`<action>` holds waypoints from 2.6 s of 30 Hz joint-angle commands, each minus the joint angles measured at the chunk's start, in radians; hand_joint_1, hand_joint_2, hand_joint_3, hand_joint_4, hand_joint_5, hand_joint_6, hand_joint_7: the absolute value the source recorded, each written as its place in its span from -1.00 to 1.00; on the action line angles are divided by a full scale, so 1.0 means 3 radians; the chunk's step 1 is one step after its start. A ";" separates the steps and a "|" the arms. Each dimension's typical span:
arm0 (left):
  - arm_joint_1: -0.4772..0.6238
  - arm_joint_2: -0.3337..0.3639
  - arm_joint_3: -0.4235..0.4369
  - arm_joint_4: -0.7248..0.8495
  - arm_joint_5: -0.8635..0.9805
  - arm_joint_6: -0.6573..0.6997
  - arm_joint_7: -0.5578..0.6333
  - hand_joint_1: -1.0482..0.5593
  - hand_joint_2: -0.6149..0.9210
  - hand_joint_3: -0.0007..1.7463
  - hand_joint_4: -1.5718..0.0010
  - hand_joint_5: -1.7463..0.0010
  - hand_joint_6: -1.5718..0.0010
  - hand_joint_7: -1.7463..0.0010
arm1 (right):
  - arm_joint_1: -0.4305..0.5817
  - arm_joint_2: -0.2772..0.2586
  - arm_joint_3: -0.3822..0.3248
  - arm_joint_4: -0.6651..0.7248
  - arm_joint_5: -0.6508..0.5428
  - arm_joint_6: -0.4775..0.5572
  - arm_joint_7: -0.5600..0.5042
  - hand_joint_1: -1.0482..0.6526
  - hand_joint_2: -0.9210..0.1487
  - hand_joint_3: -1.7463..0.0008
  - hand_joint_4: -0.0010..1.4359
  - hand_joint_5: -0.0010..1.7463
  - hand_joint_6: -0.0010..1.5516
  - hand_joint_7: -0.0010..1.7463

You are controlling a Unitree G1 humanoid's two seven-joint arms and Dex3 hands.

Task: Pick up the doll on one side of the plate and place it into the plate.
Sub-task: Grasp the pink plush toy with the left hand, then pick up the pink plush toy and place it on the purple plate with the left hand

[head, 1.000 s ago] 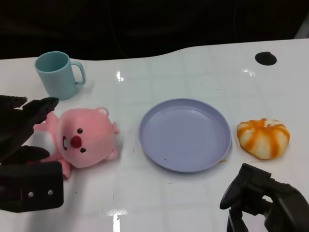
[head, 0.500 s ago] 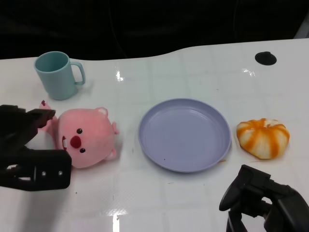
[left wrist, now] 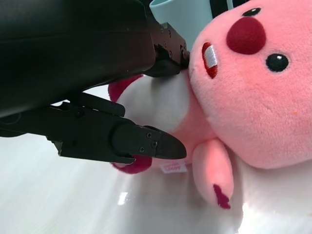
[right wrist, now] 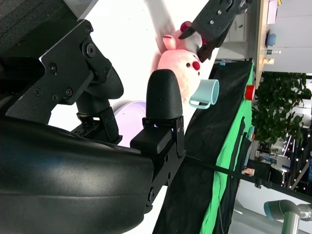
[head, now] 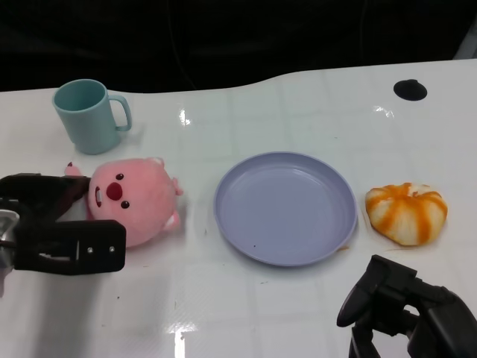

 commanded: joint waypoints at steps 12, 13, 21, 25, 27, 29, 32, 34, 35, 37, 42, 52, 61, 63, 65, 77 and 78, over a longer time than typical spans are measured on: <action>-0.0003 -0.0169 -0.0184 0.0808 -0.0120 -0.0598 0.1294 0.06 1.00 -0.83 -0.02 -1.00 0.21 -0.88 | 0.0016 -0.0024 -0.0030 -0.0047 0.0024 0.0027 0.0011 0.32 -0.01 -0.59 -0.04 1.00 -0.20 0.74; 0.0003 -0.0180 -0.0172 0.0794 -0.0131 -0.0591 0.1406 0.09 1.00 -0.79 -0.04 -1.00 0.22 -0.95 | 0.0014 -0.0027 -0.0032 -0.0043 0.0025 0.0026 0.0015 0.32 -0.01 -0.59 -0.05 1.00 -0.21 0.73; 0.0066 -0.0245 0.0026 0.0622 -0.0388 -0.0617 0.1699 0.09 0.58 0.09 -0.16 -1.00 0.13 -1.00 | 0.0013 -0.0014 -0.0026 -0.0018 0.0034 -0.0006 0.0022 0.33 -0.01 -0.59 -0.04 1.00 -0.20 0.73; 0.0158 -0.0206 0.0162 0.0305 -0.0515 -0.0580 0.1668 0.07 0.51 0.21 -0.19 -1.00 0.10 -1.00 | 0.0018 -0.0013 -0.0018 -0.0019 0.0026 -0.0013 0.0021 0.33 -0.03 -0.59 -0.04 1.00 -0.20 0.74; 0.0208 -0.0171 0.0205 0.0133 -0.0524 -0.0544 0.1640 0.08 0.50 0.24 -0.20 -1.00 0.10 -1.00 | 0.0014 -0.0016 -0.0020 -0.0005 0.0035 -0.0035 0.0030 0.33 -0.03 -0.59 -0.03 1.00 -0.20 0.74; 0.0271 -0.0134 0.0259 -0.0088 -0.0540 -0.0487 0.1580 0.09 0.48 0.25 -0.20 -1.00 0.10 -1.00 | 0.0011 -0.0016 -0.0020 -0.0003 0.0039 -0.0030 0.0034 0.32 -0.03 -0.59 -0.03 1.00 -0.20 0.74; 0.0368 -0.0075 0.0335 -0.0469 -0.0544 -0.0382 0.1463 0.11 0.44 0.26 -0.20 -1.00 0.11 -1.00 | 0.0010 -0.0015 -0.0014 -0.0018 0.0016 0.0002 0.0022 0.32 -0.02 -0.59 -0.03 1.00 -0.20 0.74; 0.0428 -0.0058 0.0383 -0.0720 -0.0538 -0.0283 0.1380 0.10 0.43 0.27 -0.19 -1.00 0.11 -1.00 | 0.0007 -0.0016 -0.0011 -0.0020 0.0012 0.0007 0.0021 0.32 -0.02 -0.59 -0.04 1.00 -0.20 0.74; 0.0456 -0.0055 0.0406 -0.0840 -0.0536 -0.0233 0.1341 0.11 0.42 0.27 -0.19 -1.00 0.11 -1.00 | 0.0006 -0.0016 -0.0011 -0.0020 0.0013 0.0007 0.0022 0.32 -0.02 -0.59 -0.04 1.00 -0.20 0.74; 0.0505 -0.0060 0.0447 -0.1084 -0.0533 -0.0142 0.1262 0.11 0.41 0.27 -0.19 -1.00 0.10 -1.00 | 0.0003 -0.0014 -0.0010 -0.0026 0.0020 0.0019 0.0024 0.32 -0.01 -0.59 -0.04 1.00 -0.20 0.74; 0.0543 -0.0124 0.0469 -0.1615 -0.0548 0.0005 0.0953 0.05 0.44 0.20 -0.17 -1.00 0.15 -1.00 | 0.0003 -0.0011 -0.0009 -0.0030 0.0030 0.0030 0.0025 0.33 -0.02 -0.59 -0.05 1.00 -0.21 0.74; 0.0340 -0.0518 0.0304 -0.1979 -0.0469 0.0328 0.0490 0.06 0.33 0.23 -0.15 -1.00 0.15 -1.00 | -0.0002 0.0004 0.0024 -0.0015 0.0023 0.0042 0.0017 0.34 -0.02 -0.59 -0.06 1.00 -0.21 0.75; 0.0076 -0.0858 0.0109 -0.1718 -0.0448 0.0473 0.0340 0.10 0.30 0.31 -0.18 -1.00 0.11 -1.00 | 0.0010 0.0015 0.0067 0.0007 0.0005 0.0004 0.0000 0.32 -0.03 -0.57 -0.07 1.00 -0.21 0.74; 0.0035 -0.0911 0.0092 -0.1629 -0.0483 0.0449 0.0339 0.10 0.32 0.31 -0.18 -1.00 0.10 -1.00 | 0.0010 0.0013 0.0068 0.0004 0.0006 0.0007 0.0000 0.32 -0.02 -0.58 -0.07 1.00 -0.21 0.74; -0.0006 -0.0983 0.0066 -0.1553 -0.0513 0.0446 0.0319 0.08 0.33 0.30 -0.17 -1.00 0.11 -1.00 | 0.0020 0.0010 0.0075 -0.0009 0.0003 0.0012 0.0000 0.32 -0.01 -0.59 -0.07 1.00 -0.21 0.74; -0.0335 -0.1315 -0.0131 -0.0930 -0.0448 0.0363 0.0468 0.08 0.38 0.33 -0.20 -1.00 0.06 -1.00 | 0.0045 0.0004 0.0105 -0.0005 -0.0002 -0.0023 0.0001 0.31 0.01 -0.59 -0.06 1.00 -0.21 0.74; -0.0361 -0.1329 -0.0136 -0.0871 -0.0452 0.0349 0.0474 0.09 0.35 0.32 -0.20 -1.00 0.06 -1.00 | 0.0046 0.0004 0.0108 -0.0005 -0.0004 -0.0026 -0.0001 0.31 0.00 -0.58 -0.05 1.00 -0.21 0.73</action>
